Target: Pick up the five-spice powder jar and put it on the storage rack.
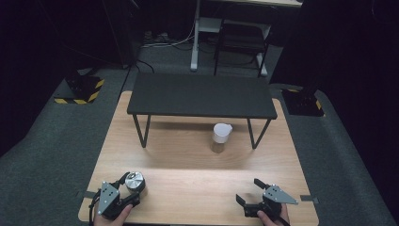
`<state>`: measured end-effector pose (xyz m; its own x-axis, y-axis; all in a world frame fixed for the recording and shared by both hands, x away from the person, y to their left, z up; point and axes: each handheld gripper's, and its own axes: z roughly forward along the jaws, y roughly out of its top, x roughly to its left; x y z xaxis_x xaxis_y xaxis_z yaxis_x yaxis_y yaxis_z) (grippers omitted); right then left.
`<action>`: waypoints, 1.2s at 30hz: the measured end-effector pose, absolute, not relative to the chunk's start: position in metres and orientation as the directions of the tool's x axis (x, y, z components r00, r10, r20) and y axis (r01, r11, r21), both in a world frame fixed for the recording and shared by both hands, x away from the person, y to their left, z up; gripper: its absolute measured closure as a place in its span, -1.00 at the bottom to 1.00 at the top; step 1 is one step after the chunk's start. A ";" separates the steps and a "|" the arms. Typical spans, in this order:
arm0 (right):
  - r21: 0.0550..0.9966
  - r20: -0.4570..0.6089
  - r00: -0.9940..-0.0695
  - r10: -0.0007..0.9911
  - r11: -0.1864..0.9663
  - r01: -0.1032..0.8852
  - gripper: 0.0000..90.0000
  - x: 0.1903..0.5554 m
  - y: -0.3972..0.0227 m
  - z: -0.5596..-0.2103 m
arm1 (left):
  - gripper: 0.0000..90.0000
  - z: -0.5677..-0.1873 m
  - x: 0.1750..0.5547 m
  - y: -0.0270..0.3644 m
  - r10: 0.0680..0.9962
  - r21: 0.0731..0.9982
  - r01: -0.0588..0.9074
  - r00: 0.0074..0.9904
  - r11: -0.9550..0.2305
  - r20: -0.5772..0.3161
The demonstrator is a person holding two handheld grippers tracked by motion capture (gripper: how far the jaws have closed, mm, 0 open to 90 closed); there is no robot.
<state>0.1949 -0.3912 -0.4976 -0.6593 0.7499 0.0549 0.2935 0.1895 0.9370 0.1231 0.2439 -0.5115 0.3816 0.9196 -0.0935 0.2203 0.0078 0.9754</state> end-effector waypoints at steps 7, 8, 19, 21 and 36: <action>0.938 0.058 -0.660 0.749 0.187 0.293 -1.00 0.195 -0.391 -0.498 | -0.22 -0.505 0.125 0.243 0.919 0.971 0.239 0.384 -0.003 -0.092; 0.938 0.058 -0.661 0.748 0.187 0.293 -1.00 0.196 -0.391 -0.498 | -0.22 -0.505 0.125 0.242 0.919 0.970 0.241 0.383 -0.004 -0.091; 0.938 0.058 -0.664 0.745 0.188 0.293 -1.00 0.196 -0.392 -0.498 | -0.22 -0.500 0.125 0.239 0.914 0.972 0.233 0.396 -0.007 -0.088; 0.937 0.058 -0.664 0.745 0.188 0.294 -1.00 0.196 -0.392 -0.498 | -0.22 -0.498 0.124 0.238 0.913 0.974 0.227 0.398 -0.008 -0.086; 0.937 0.056 -0.660 0.749 0.188 0.293 -1.00 0.196 -0.391 -0.498 | -0.22 -0.477 0.129 0.223 0.906 0.977 0.213 0.413 0.003 -0.093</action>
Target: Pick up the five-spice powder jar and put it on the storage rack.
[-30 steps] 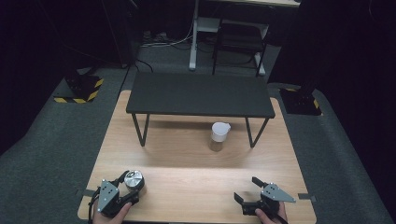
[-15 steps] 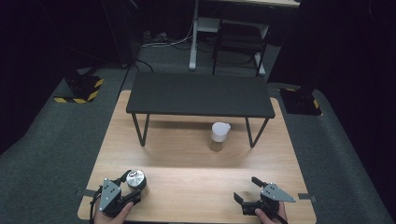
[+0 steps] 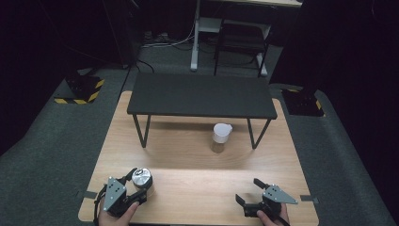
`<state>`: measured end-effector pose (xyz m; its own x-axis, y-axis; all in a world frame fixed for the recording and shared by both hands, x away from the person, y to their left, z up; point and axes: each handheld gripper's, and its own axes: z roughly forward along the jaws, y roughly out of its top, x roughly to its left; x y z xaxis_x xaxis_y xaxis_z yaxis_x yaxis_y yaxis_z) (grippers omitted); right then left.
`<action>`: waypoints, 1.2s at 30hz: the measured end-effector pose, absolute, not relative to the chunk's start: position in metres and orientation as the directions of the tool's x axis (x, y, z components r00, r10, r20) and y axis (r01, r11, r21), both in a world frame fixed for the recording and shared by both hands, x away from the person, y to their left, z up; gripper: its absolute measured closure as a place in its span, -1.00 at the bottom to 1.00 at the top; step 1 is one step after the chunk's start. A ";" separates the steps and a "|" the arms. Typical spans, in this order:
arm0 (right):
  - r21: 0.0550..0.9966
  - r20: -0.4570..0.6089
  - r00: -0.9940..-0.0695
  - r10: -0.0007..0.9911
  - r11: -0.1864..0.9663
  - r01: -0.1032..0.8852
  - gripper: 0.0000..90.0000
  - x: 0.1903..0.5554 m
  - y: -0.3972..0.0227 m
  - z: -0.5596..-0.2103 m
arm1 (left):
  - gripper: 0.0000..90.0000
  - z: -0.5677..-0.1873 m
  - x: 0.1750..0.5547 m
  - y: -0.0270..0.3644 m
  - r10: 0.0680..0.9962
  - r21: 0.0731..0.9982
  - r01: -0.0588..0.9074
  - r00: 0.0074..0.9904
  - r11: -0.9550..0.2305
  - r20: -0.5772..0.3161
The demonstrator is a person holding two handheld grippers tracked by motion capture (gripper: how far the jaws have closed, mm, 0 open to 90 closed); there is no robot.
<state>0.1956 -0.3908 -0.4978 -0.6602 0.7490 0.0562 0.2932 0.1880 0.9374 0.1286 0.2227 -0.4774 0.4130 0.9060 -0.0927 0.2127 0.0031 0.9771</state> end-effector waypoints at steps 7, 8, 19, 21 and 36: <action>0.938 0.060 -0.661 0.748 0.185 0.294 -1.00 0.196 -0.391 -0.498 | -0.22 -0.466 0.136 0.212 0.904 0.979 0.205 0.420 -0.007 -0.082; 0.938 0.060 -0.661 0.748 0.185 0.295 -1.00 0.196 -0.391 -0.498 | -0.22 -0.464 0.137 0.211 0.903 0.979 0.204 0.421 -0.007 -0.082; 0.938 0.060 -0.664 0.745 0.186 0.294 -1.00 0.196 -0.392 -0.498 | -0.22 -0.445 0.160 0.191 0.903 0.979 0.205 0.424 -0.019 -0.071; 0.938 0.061 -0.665 0.744 0.186 0.294 -1.00 0.197 -0.392 -0.498 | -0.22 -0.439 0.166 0.186 0.901 0.978 0.205 0.428 -0.027 -0.065; 0.938 0.062 -0.671 0.739 0.186 0.292 -1.00 0.197 -0.393 -0.498 | -0.22 -0.403 0.194 0.166 0.893 0.984 0.174 0.447 -0.028 -0.053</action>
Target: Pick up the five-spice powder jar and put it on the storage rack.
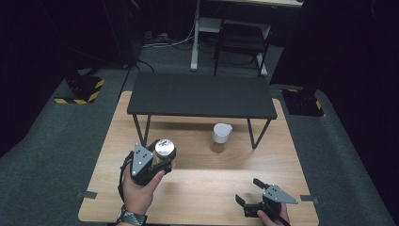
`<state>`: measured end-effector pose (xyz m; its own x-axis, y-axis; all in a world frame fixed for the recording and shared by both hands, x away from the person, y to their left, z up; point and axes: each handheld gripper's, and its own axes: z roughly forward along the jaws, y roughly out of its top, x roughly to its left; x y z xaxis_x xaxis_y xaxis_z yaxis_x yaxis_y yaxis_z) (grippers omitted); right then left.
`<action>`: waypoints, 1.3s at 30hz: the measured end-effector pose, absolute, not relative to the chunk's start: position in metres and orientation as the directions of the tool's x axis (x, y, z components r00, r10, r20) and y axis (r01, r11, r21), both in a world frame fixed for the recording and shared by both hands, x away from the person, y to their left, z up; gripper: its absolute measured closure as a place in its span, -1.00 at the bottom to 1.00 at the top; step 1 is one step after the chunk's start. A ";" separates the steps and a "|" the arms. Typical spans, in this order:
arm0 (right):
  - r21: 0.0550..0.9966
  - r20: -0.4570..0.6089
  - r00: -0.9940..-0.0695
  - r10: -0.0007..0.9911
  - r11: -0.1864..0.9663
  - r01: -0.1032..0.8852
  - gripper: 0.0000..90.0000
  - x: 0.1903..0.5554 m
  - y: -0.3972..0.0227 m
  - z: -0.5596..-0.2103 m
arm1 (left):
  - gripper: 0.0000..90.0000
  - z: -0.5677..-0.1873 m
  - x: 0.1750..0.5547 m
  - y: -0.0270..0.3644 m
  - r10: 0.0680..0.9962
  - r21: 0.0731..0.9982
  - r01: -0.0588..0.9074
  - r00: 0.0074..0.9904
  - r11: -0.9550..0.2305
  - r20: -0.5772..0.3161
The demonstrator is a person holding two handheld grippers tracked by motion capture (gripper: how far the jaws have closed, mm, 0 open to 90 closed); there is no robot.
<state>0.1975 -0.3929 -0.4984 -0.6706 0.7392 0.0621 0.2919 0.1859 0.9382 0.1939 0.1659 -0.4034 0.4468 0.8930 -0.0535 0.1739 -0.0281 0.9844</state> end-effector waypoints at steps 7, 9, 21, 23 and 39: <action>0.938 0.063 -0.671 0.739 0.185 0.292 -1.00 0.198 -0.393 -0.498 | -0.22 -0.388 0.204 0.163 0.894 0.985 0.172 0.445 -0.019 -0.060; 0.939 0.064 -0.671 0.739 0.184 0.292 -1.00 0.198 -0.393 -0.499 | -0.22 -0.383 0.206 0.162 0.896 0.985 0.170 0.440 -0.019 -0.059; 0.939 0.064 -0.669 0.740 0.183 0.291 -1.00 0.197 -0.393 -0.499 | -0.22 -0.363 0.214 0.162 0.901 0.988 0.153 0.430 -0.014 -0.054; 0.939 0.064 -0.669 0.740 0.182 0.291 -1.00 0.197 -0.393 -0.499 | -0.22 -0.358 0.215 0.160 0.903 0.989 0.148 0.427 -0.017 -0.048; 0.940 0.069 -0.669 0.740 0.177 0.293 -1.00 0.197 -0.394 -0.499 | -0.22 -0.322 0.231 0.151 0.910 0.991 0.130 0.413 -0.016 -0.040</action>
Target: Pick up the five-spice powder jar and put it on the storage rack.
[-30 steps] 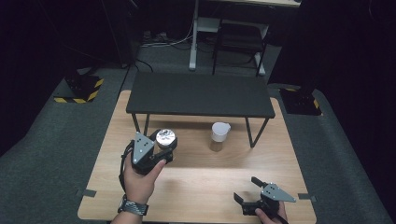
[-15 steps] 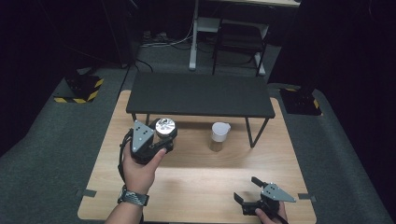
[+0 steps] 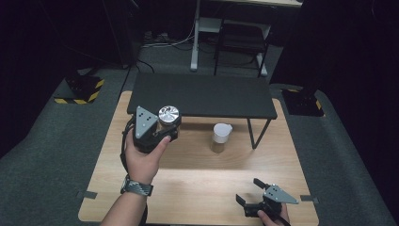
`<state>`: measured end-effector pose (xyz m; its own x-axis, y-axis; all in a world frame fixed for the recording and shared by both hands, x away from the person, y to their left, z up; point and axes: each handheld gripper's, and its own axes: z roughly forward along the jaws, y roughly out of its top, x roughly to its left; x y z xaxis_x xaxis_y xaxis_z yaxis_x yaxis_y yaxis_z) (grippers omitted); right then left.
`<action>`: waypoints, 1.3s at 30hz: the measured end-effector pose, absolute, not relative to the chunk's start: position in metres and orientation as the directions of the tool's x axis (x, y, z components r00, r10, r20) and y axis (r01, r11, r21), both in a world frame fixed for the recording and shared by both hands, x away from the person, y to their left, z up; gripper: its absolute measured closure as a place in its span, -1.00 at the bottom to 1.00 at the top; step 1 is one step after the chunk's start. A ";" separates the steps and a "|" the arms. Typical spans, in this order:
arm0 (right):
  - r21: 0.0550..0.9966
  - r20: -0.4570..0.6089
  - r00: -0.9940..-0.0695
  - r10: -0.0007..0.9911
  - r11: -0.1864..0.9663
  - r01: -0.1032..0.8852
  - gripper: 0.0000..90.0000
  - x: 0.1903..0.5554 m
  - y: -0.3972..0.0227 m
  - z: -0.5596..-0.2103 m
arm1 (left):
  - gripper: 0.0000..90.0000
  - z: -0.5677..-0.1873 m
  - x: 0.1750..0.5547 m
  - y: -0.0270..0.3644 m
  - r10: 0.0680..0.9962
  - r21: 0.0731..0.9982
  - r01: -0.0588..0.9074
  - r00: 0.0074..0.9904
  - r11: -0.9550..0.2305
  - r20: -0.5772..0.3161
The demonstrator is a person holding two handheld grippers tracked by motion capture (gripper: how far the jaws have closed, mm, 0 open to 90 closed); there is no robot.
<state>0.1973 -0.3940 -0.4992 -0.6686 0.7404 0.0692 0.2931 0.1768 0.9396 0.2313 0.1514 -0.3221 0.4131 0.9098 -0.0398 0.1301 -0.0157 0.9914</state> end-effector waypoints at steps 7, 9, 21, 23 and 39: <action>0.940 0.073 -0.668 0.740 0.173 0.294 -1.00 0.197 -0.395 -0.500 | -0.22 -0.309 0.243 0.149 0.912 0.993 0.120 0.408 -0.014 -0.036; 0.941 0.073 -0.667 0.742 0.171 0.293 -1.00 0.197 -0.395 -0.500 | -0.22 -0.306 0.248 0.147 0.914 0.993 0.120 0.403 -0.012 -0.038; 0.943 0.078 -0.665 0.743 0.161 0.291 -1.00 0.196 -0.396 -0.501 | -0.22 -0.301 0.273 0.139 0.920 0.991 0.132 0.390 -0.006 -0.046; 0.943 0.080 -0.664 0.743 0.159 0.291 -1.00 0.196 -0.396 -0.501 | -0.22 -0.298 0.278 0.137 0.922 0.992 0.129 0.385 -0.005 -0.045; 0.945 0.088 -0.661 0.745 0.148 0.292 -1.00 0.196 -0.397 -0.502 | -0.22 -0.295 0.311 0.125 0.934 0.990 0.142 0.356 -0.023 -0.029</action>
